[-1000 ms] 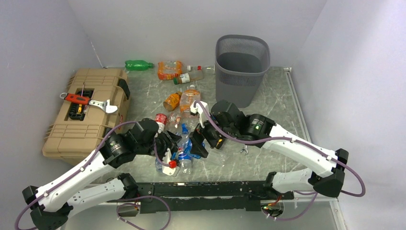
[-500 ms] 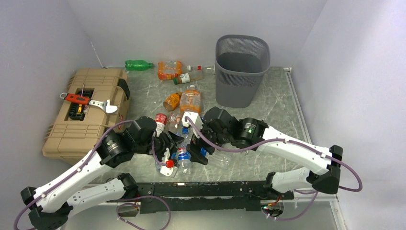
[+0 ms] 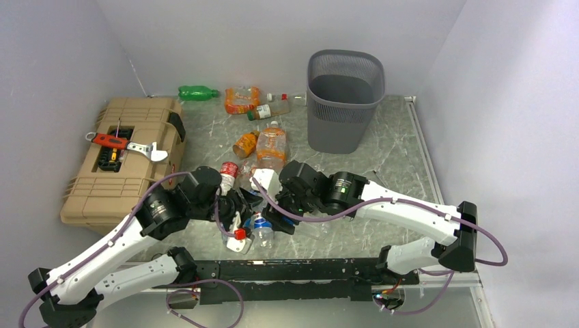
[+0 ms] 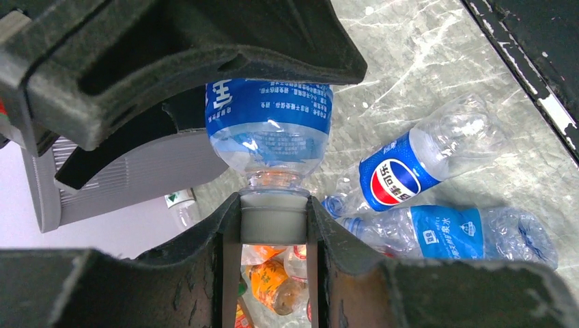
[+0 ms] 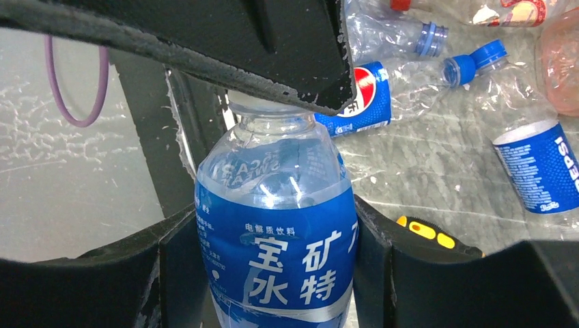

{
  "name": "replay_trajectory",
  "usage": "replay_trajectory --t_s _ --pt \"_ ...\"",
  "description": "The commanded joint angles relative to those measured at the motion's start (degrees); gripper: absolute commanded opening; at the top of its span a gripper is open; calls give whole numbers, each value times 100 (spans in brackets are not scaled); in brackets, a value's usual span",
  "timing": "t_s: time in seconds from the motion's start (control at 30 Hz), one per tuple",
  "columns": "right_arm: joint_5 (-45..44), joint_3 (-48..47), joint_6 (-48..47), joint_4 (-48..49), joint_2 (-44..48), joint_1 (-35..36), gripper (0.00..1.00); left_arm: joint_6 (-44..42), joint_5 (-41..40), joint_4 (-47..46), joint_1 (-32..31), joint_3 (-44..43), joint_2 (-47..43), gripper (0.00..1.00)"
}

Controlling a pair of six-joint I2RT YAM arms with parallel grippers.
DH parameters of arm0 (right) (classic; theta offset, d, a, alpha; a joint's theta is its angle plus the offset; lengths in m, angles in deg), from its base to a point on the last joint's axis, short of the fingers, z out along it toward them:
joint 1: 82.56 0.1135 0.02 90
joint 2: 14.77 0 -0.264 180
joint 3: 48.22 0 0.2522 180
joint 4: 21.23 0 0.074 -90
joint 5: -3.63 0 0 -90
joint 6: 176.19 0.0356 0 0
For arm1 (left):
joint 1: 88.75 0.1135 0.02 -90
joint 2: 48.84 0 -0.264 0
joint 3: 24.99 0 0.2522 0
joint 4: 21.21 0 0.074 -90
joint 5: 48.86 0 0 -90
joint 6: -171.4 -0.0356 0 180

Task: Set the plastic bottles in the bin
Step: Pick up the plastic bottle at the center of the board, then place the plastic bottle in the trash bin.

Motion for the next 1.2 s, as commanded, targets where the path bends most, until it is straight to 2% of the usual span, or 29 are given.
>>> replay_trajectory --t_s 0.0,0.03,0.07,0.13,0.17,0.2,0.23,0.37,0.47,0.57,0.63,0.73,0.8,0.83,0.9,1.0,1.07,1.17 --pt "-279 -27 -20 8 7 -7 57 161 268 -264 -18 -34 -191 0" --pt "-298 -33 -3 10 30 -9 53 178 266 -298 -22 -23 -195 0" --pt "-325 -37 35 13 67 -7 50 211 246 -342 -22 -5 -212 8" --pt "-383 -53 92 20 178 -8 45 322 198 -465 -21 41 -265 32" --pt "-417 -67 135 34 244 -7 43 405 158 -553 -23 71 -313 47" --pt "-481 -90 173 36 333 -7 42 468 129 -649 -24 108 -370 91" --pt "-578 -121 188 32 427 -8 41 563 97 -749 -20 133 -438 98" --pt "-1609 -411 506 183 913 -32 39 1236 -108 -1442 -25 200 -832 100" --pt "-2665 -568 549 899 1469 -71 39 1996 -465 -2178 -24 470 -1317 100" --pt "-3760 -235 284 2700 2132 -95 39 2461 -746 -2830 -20 902 -1752 100" --pt "-4304 161 -392 4293 2427 -104 38 3018 -997 -3322 -17 1222 -2016 99" --pt "-4919 323 -1583 6449 2247 -203 37 3746 -1347 -3658 -17 1526 -2338 100" --pt "-4916 122 -2092 7266 1840 -544 37 4262 -1765 -3738 -17 1583 -2501 99" --pt "-4788 -101 -2047 7303 1608 -868 37 4535 -2064 -3767 -25 1609 -2574 99" --pt "-4482 -609 -1498 6943 1175 -1600 36 5158 -2822 -3807 -21 1638 -2681 99" --pt "-4110 -1023 -976 7025 616 -2525 35 6253 -3920 -3554 -18 1500 -2636 99" --pt "-3903 -1078 -882 7374 297 -2909 34 6558 -3967 -3093 -9 1273 -2425 99" --pt "-3572 -1174 -630 7793 -244 -3433 34 6705 -3615 -2585 -9 924 -1874 100"
